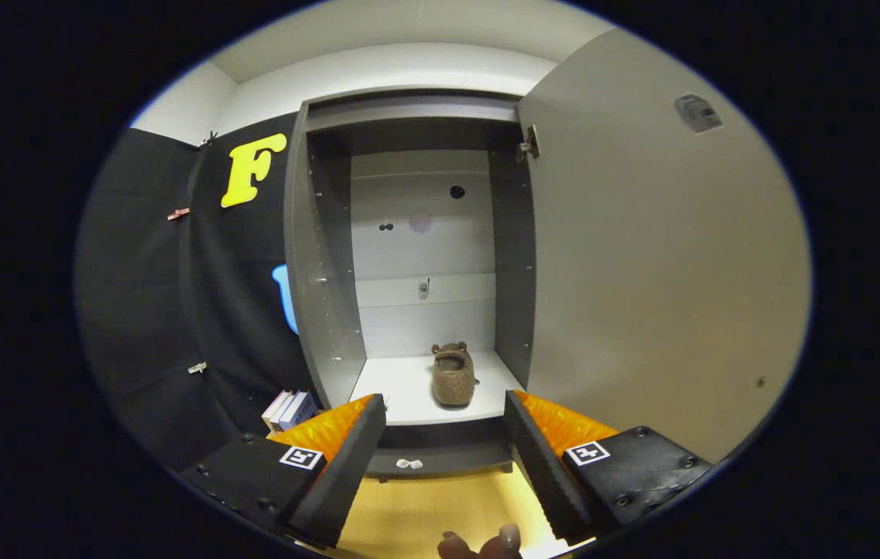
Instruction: Open the shoe cabinet door, grab the shoes and put them into the shoe cabinet, then close the shoe cabinet door.
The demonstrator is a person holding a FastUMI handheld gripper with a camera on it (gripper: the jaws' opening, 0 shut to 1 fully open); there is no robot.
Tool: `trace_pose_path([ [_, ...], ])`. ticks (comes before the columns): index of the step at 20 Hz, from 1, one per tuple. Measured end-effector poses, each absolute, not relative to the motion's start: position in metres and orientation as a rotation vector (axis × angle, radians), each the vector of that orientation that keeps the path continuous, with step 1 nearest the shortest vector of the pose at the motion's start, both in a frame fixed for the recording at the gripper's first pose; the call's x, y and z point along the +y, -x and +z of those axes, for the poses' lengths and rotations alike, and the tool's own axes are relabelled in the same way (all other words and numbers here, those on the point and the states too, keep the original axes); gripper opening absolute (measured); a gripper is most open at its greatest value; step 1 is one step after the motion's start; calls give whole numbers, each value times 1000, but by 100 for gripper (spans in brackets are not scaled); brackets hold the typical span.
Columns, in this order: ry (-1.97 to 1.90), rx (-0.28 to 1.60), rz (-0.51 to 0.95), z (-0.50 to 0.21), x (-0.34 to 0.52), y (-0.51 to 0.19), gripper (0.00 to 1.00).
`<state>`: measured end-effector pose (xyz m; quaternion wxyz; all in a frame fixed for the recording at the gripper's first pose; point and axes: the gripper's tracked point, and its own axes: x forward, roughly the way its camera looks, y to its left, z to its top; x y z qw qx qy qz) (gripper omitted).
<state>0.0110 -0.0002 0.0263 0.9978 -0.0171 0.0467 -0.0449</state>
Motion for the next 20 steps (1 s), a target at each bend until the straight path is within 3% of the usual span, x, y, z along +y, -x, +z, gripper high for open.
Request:
trace_pose_path([
  [11,31,-22,-270,61,-112,148,98],
  [20,9,8,-312,68,-247,163,97],
])
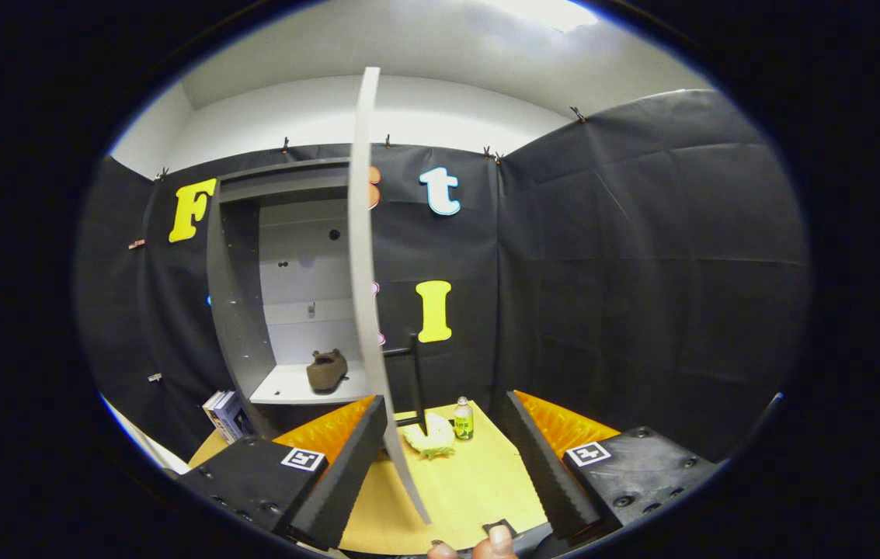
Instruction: Open the shoe cabinet door, grab the shoes and put them into the shoe cabinet, then close the shoe cabinet door.
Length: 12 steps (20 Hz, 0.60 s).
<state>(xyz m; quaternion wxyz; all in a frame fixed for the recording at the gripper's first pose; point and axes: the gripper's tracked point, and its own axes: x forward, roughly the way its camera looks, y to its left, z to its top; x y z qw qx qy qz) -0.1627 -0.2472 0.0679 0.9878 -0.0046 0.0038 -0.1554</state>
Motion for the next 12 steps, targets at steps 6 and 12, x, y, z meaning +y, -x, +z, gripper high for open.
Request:
trace_pose_path([
  [6,5,34,-208,65,-293,109,98],
  [12,-16,75,-140,50,-316,58,98],
])
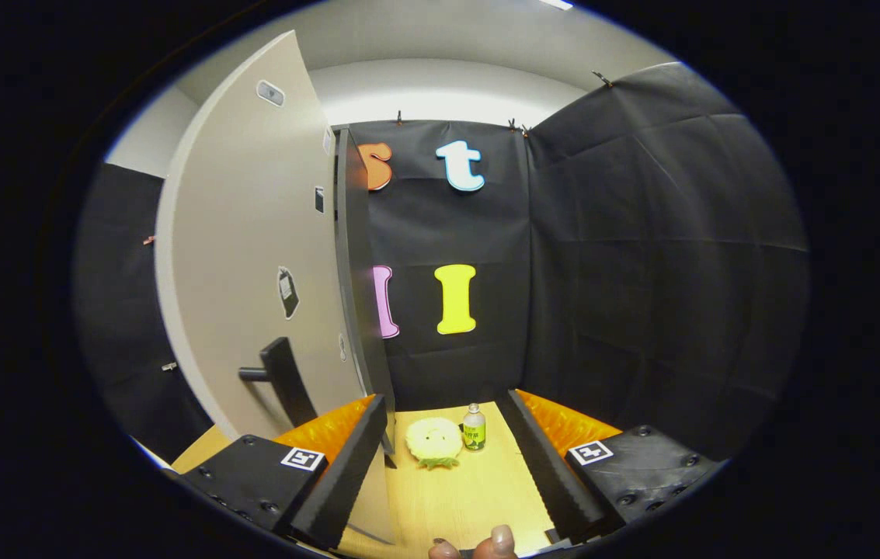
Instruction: Open the shoe cabinet door, grab the shoes and put them into the shoe cabinet, then close the shoe cabinet door.
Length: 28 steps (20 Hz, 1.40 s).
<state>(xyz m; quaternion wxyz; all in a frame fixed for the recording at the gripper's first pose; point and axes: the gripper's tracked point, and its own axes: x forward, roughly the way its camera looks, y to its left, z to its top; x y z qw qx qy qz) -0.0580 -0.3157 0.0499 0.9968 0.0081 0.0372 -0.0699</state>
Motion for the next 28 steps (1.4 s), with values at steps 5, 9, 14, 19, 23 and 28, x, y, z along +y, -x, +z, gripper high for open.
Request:
trace_pose_path([
  [5,-20,92,-115,49,-324,21,98],
  [9,-19,109,-85,44,-314,7,98],
  [14,-2,110,-112,42,-310,1,97],
  [19,-5,116,-106,40,-278,3,97],
  [23,8,106,-97,41,-246,1,97],
  [28,-11,109,-97,36,-206,-7,97],
])
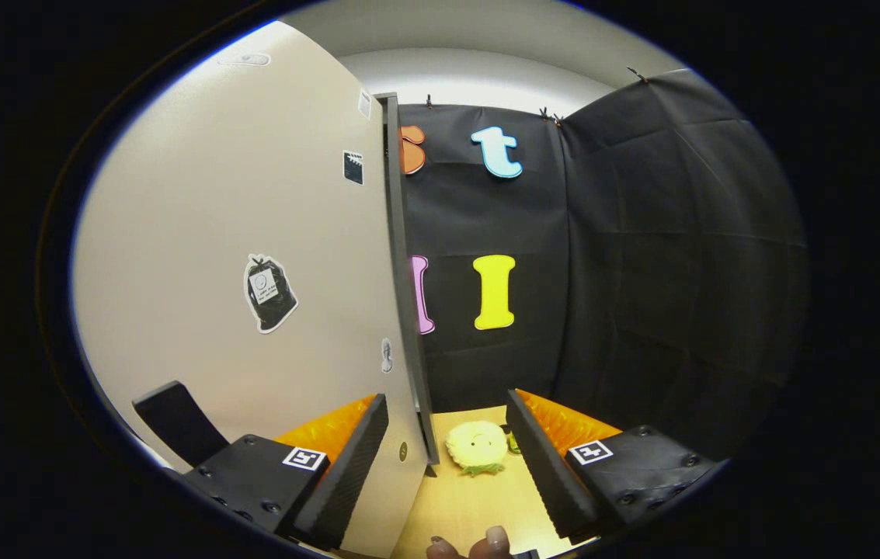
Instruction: Open the shoe cabinet door, grab the shoes and put them into the shoe cabinet, then close the shoe cabinet door.
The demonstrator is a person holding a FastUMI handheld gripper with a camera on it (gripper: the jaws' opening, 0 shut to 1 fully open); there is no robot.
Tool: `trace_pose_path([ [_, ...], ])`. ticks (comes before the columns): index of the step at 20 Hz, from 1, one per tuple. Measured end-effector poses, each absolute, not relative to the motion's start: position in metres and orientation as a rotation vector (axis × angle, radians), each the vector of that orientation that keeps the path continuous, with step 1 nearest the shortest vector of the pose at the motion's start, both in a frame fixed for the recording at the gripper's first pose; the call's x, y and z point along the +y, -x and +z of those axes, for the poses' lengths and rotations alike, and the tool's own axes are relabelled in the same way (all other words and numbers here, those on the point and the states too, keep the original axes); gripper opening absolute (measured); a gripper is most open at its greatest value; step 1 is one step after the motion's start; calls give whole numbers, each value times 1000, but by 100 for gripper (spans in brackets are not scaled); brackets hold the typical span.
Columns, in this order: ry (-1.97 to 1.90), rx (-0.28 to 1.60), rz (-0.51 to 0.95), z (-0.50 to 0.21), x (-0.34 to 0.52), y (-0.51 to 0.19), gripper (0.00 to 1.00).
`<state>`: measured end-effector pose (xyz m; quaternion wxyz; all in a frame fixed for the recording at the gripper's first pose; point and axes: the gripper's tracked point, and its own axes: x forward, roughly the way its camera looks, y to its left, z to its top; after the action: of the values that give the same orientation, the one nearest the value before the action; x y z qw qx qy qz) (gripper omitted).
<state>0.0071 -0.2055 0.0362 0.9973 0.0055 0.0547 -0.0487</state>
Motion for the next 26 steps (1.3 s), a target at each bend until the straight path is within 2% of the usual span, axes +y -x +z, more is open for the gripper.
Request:
trace_pose_path([
  [15,81,52,-21,37,-66,-42,99],
  [26,93,61,2,34,-29,-43,98],
])
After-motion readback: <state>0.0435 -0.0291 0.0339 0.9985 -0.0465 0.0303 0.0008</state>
